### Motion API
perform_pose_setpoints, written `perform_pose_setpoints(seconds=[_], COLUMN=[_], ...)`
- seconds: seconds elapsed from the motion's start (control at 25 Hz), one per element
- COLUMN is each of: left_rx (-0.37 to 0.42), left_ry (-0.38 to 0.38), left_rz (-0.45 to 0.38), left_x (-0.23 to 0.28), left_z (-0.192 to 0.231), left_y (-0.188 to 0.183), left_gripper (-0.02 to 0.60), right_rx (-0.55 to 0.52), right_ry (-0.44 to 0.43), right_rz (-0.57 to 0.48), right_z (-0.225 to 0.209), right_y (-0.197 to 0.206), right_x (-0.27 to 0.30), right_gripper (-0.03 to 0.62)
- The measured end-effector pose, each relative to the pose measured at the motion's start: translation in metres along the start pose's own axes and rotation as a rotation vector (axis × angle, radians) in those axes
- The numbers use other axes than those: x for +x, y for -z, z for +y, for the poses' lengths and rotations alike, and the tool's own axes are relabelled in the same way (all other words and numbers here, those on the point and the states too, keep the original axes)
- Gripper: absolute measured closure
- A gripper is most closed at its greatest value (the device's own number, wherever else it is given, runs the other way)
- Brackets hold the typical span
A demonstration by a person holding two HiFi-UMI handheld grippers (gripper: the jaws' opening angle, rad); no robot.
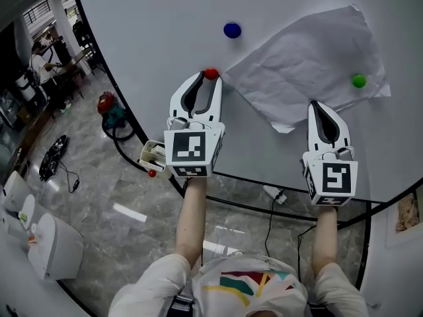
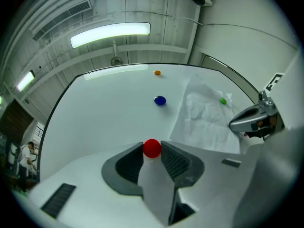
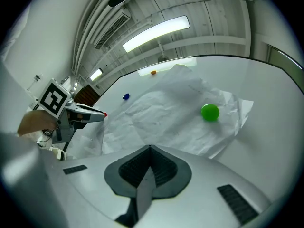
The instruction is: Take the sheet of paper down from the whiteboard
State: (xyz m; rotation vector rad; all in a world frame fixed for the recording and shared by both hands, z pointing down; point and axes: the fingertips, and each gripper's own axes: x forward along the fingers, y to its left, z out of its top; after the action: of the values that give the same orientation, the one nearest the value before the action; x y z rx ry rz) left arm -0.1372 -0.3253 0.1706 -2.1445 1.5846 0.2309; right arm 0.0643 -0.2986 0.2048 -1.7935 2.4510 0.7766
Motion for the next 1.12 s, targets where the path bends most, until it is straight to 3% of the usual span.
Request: perform_pose_setpoints(seconds=[0.2,0.52,0.64,0.72,0.84,0.92,1.0,1.08,1.12], left_rx=[-0.051,-0.093,-0.108,-0.134,-0.181,-0.219,-0.234,-0.226,-0.225], left_ry=[0.034,0.026,0.029,-0.001,-0.079,-0.034,0.073,0.168,0.207], left_rz=[-0.024,-0.036,-0.041,-0.055,-0.130,-0.172,-0.165,-0.151,-0.141], left_x=[0.000,0.002,0.001,-0.006,-0.035,-0.051,-0.050,-0.041,-0.036], left_z=[0.012,0.013,0.010,0.015,0.023,0.006,-0.025,-0.056,-0.070], left_y=[0.001,0.005,0.005,0.004,-0.007,-0.016,-0.019,-0.020,-0.021], left_gripper=[0.420,0.416,0.389,0.354,0.354,0.356,0.372,0.507,0.537], right_rx=[-0.009,-0.006,-0.009,-0.008,-0.002,0.003,0.008,0.014,0.017], right_ry=[-0.006,0.000,0.001,0.002,0.003,0.002,0.000,0.000,-0.001], right_rz=[-0.003,0.011,0.011,0.011,0.010,0.010,0.011,0.013,0.015], right_z=[0.001,0.001,0.001,0.001,0.001,0.001,0.001,0.000,0.001], right_y=[0.000,0.001,0.001,0.000,0.000,0.000,0.000,-0.001,0.000], right_x=[0.002,0.002,0.001,0.001,0.001,0.000,0.001,0.002,0.002], right_gripper=[0.585,0.585,0.585,0.585,0.585,0.585,0.585,0.585,0.585])
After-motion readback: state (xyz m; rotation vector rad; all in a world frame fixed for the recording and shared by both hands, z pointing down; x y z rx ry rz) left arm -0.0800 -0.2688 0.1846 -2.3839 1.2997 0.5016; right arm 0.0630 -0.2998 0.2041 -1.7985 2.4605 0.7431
